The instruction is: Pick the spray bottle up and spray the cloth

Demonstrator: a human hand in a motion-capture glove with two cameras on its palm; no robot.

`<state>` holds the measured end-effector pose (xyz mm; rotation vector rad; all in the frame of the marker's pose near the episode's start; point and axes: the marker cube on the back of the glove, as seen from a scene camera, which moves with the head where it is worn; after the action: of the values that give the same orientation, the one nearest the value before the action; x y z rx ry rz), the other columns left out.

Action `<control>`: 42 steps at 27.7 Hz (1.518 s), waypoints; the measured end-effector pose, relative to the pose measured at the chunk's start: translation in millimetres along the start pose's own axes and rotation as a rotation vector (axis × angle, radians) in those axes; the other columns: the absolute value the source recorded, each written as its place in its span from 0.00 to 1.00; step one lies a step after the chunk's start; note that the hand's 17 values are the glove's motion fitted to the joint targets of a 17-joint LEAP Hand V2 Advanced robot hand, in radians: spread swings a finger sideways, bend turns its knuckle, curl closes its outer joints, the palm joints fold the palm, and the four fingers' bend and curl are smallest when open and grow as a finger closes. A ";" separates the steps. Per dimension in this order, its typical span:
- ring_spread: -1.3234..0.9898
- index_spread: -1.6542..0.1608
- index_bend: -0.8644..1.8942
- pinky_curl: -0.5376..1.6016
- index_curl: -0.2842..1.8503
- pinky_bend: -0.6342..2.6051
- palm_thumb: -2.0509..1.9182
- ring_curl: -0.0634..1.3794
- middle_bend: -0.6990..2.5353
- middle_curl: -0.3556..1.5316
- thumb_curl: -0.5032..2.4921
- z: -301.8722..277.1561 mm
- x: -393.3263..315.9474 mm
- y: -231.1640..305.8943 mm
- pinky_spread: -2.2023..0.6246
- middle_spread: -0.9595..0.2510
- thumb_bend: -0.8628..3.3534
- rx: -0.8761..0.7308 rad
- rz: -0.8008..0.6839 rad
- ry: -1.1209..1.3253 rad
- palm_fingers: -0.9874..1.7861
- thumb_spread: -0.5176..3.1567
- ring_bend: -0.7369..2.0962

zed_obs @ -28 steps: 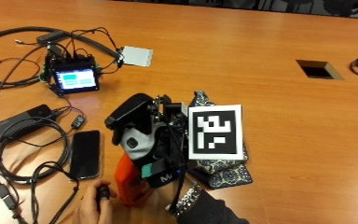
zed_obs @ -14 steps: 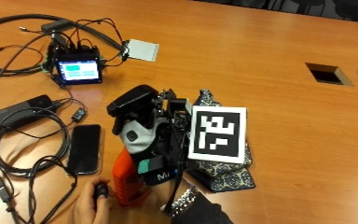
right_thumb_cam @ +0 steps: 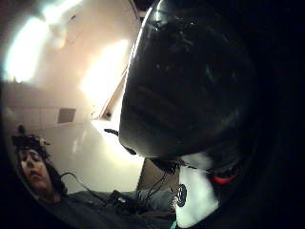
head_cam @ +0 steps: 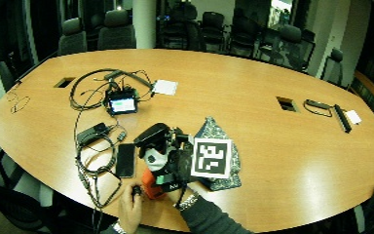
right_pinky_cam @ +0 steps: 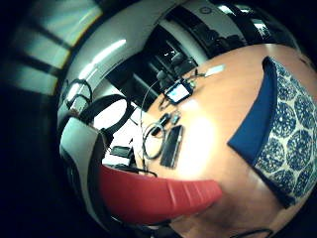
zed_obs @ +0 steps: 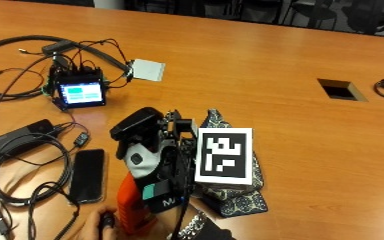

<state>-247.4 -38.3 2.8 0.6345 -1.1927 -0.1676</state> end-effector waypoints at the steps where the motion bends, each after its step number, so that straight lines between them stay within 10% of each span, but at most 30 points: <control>1: 0.48 0.75 0.39 0.46 0.42 0.37 0.75 0.37 0.39 0.46 0.43 2.7 1.7 3.3 0.67 0.61 0.20 -0.010 0.015 -0.006 0.85 0.28 0.51; 15: 0.52 0.74 0.37 0.43 0.39 0.27 0.74 0.33 0.36 0.44 0.41 -6.9 12.1 34.2 0.80 0.64 0.20 -0.140 0.021 0.176 0.60 0.34 0.42; 42: 0.54 0.70 0.38 0.41 0.30 0.27 0.61 0.27 0.27 0.37 0.30 -136.3 -5.4 56.7 0.87 0.72 0.19 -0.658 -0.118 0.900 0.49 0.43 0.37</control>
<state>-137.9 60.9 -0.9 0.1403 -0.1906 -0.3136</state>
